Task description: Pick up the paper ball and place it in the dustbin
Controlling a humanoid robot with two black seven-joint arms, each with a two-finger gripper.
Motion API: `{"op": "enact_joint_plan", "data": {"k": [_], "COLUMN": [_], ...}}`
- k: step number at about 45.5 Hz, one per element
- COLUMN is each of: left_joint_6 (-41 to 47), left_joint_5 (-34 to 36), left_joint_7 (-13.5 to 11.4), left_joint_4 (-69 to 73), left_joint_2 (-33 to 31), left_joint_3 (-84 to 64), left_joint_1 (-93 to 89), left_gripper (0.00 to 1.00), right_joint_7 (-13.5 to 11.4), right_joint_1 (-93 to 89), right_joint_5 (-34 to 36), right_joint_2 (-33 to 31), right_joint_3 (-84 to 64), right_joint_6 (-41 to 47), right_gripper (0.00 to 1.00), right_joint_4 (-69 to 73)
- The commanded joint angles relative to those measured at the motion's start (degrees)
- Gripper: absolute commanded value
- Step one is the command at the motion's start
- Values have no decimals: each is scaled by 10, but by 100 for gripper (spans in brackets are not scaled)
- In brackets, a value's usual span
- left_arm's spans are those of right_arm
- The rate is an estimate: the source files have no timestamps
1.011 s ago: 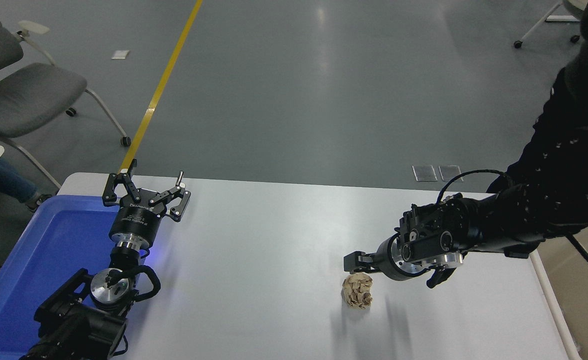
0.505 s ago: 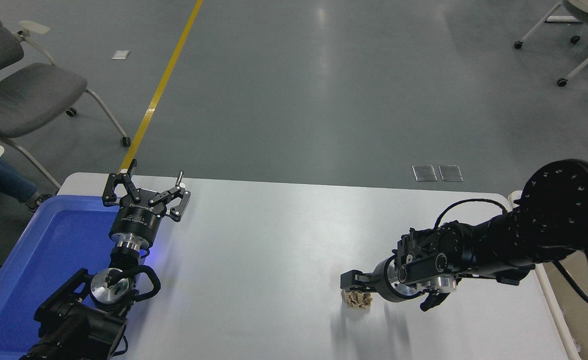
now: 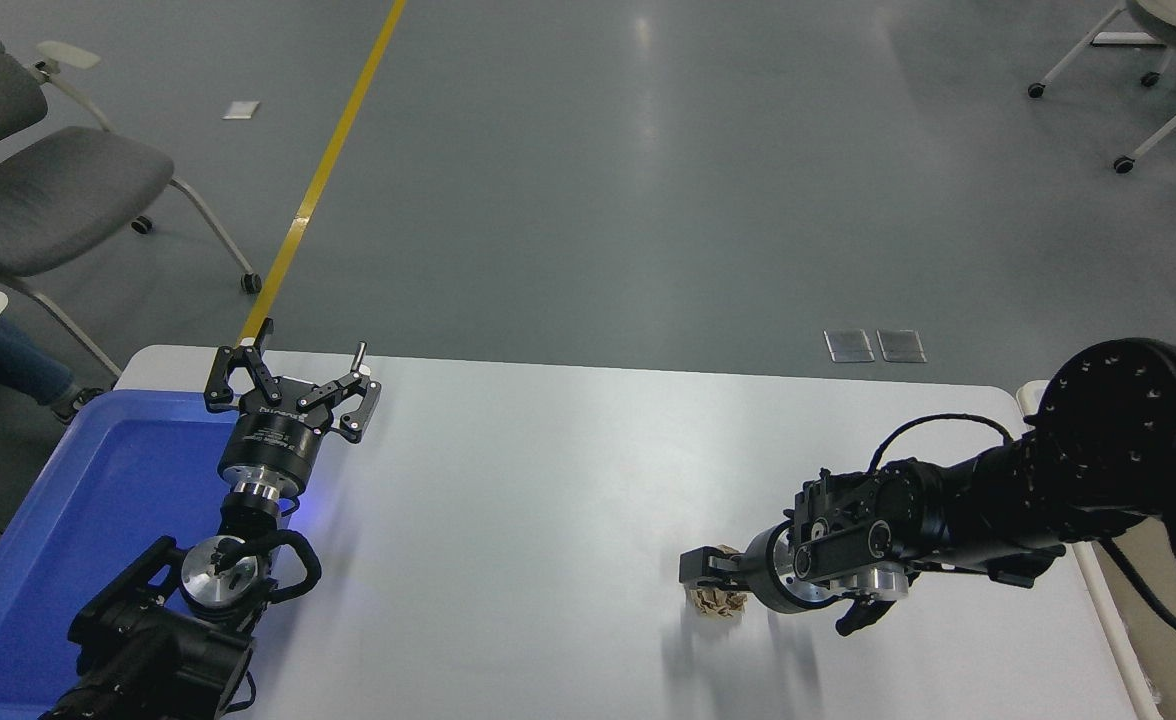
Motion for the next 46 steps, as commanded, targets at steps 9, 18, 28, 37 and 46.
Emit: {"op": "enact_joint_plan", "data": {"k": [9,18,28,37,46], "left_joint_6": [0,0,0,1,0], "left_joint_5": [0,0,0,0,0], "left_joint_7": [0,0,0,0,0], "left_joint_4": [0,0,0,0,0], "left_joint_2": [0,0,0,0,0], "left_joint_3": [0,0,0,0,0], "left_joint_1": [0,0,0,0,0], "left_gripper": [99,99,99,99,99], "right_joint_7": [1,5,10,11,18], "right_joint_1": [-17,-19,-7,47,146], "right_joint_5": [0,-3,-1,-3,-29], "right_joint_2": [0,0,0,0,-38], "right_joint_3": [7,6,2,4,2], "right_joint_6": [-2,-3,1,7,25], "right_gripper": [58,6,0,0,0], "right_joint_4": [-20,-23,-17,40,147]}}
